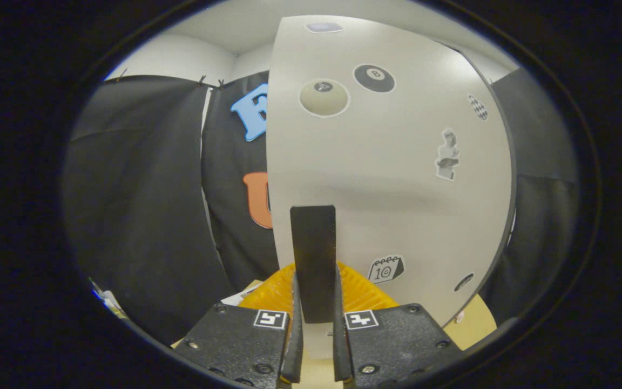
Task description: Open the shoe cabinet door, grab the shoes and put them into the shoe cabinet, then close the shoe cabinet door.
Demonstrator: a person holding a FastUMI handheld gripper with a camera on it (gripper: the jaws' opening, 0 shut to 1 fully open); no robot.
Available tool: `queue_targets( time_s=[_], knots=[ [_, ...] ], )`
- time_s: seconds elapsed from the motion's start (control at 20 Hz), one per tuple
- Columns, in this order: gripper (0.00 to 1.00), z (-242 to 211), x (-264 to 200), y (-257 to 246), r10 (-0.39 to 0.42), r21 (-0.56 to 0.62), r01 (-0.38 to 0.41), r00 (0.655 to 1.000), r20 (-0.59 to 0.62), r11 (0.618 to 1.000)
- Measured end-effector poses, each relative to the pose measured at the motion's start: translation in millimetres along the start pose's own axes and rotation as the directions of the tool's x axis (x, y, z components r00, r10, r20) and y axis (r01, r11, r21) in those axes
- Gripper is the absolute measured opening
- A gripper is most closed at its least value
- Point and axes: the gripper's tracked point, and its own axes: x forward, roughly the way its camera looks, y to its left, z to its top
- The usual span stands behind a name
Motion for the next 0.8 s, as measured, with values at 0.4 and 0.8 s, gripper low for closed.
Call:
queue_targets(
  time_s=[0.4,0.8],
  knots=[
    [0.26,-6,-53,-19,0.087,-0.034,-0.087,0.996,0.005,0.996],
    [0.25,-9,-98,-57,0.078,-0.048,-0.078,0.997,0.008,0.996]
  ],
)
